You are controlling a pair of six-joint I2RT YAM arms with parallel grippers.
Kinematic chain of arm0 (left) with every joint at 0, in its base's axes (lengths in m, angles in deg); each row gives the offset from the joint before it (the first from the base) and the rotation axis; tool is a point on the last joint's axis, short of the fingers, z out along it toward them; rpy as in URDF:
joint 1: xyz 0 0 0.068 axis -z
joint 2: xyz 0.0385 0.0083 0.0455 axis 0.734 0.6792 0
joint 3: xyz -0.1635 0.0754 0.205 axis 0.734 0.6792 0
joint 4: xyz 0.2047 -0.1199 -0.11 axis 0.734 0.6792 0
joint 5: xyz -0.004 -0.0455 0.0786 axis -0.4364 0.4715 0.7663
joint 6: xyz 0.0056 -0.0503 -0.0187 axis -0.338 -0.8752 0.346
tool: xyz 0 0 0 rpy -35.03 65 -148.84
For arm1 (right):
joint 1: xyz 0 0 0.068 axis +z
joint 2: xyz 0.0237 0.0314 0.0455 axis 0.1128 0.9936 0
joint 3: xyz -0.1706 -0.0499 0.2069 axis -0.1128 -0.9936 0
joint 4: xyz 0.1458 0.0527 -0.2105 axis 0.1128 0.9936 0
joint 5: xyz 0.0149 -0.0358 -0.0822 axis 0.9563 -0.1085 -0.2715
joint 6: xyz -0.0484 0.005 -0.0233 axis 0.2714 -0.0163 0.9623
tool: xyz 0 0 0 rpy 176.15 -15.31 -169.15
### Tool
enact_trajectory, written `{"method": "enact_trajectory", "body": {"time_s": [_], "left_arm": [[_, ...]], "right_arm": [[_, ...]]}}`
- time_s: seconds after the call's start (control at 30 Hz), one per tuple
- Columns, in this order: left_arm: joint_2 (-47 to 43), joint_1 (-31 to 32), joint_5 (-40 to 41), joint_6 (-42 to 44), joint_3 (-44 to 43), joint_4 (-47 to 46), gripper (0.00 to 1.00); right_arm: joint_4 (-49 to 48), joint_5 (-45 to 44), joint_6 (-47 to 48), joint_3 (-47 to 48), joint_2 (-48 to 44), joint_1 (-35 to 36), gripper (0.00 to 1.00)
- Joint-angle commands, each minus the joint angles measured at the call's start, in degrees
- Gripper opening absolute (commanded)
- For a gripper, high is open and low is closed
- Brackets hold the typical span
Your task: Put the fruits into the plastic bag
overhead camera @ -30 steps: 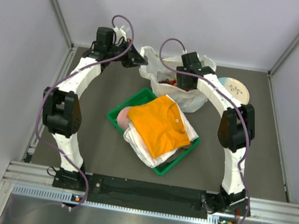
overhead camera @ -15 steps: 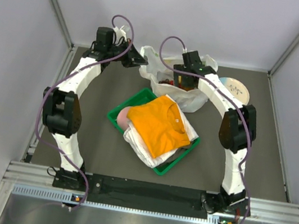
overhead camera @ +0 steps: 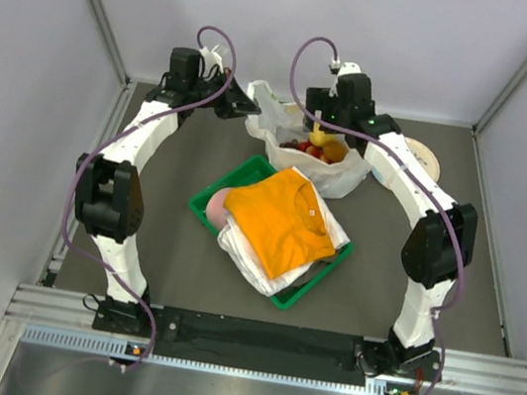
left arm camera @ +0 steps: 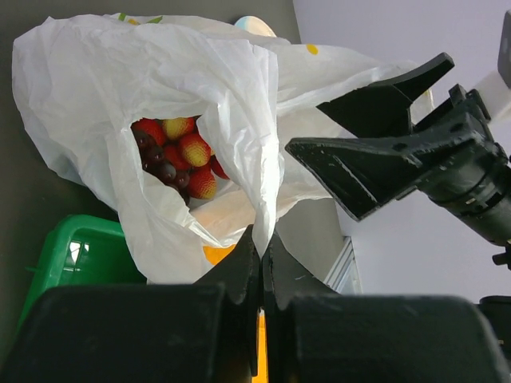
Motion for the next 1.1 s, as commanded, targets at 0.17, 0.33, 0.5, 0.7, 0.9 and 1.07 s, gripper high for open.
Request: {"method": "enact_trajectory", "body": {"time_s": [0.17,0.33,0.5,0.7,0.9,1.07], "left_arm": [[-1.6,0.1,-0.8,-0.1,-0.3,-3.6,0.0],[-1.7,0.1,-0.4,0.0,-0.1,-3.8,0.0],[-1.8,0.1,-0.2,0.3,0.1,-3.9,0.0],[-2.5,0.1,-0.3,-0.3,1.4,-5.1,0.0],[-3.8,0.0,-0.4,-0.3,2.8,-5.9,0.0],[-4.4,0.1,-0.2,-0.9,4.0,-6.9,0.0]], "right_arm": [[-9.0,8.7,3.5,-1.5,-5.4,4.8,0.89],[-11.0,9.9,6.0,-2.6,-9.2,6.5,0.88],[-12.9,7.9,5.0,-2.5,-15.0,6.6,0.87],[-3.2,2.1,5.7,6.0,-14.7,5.1,0.87],[6.0,2.3,0.1,4.6,-18.4,-2.7,0.82],[8.4,6.3,-2.9,-5.2,-27.5,-9.9,0.77]]}}
